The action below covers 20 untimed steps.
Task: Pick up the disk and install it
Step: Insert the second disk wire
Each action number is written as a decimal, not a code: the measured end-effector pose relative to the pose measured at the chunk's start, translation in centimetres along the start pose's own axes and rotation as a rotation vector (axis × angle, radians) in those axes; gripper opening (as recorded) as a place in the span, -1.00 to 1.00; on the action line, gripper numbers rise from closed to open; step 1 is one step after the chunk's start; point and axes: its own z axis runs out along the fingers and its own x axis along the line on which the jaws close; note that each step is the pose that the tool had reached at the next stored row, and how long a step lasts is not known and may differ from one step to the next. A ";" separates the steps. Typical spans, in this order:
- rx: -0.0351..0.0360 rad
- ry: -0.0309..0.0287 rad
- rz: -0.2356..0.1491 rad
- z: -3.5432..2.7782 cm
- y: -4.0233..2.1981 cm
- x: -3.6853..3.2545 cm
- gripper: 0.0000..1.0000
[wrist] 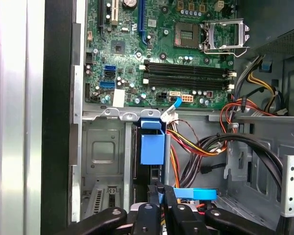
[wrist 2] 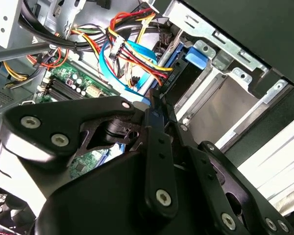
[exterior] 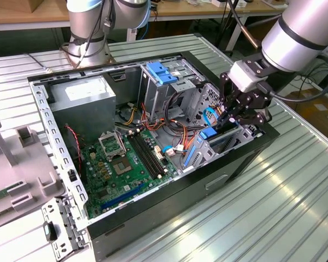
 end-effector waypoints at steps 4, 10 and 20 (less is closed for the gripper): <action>-0.0014 -0.0019 0.000 0.02 -0.49 0.02 -0.67; -0.0036 -0.0035 0.000 0.37 -0.54 0.07 -0.67; -0.0045 -0.0046 0.001 0.74 -0.54 0.14 -0.65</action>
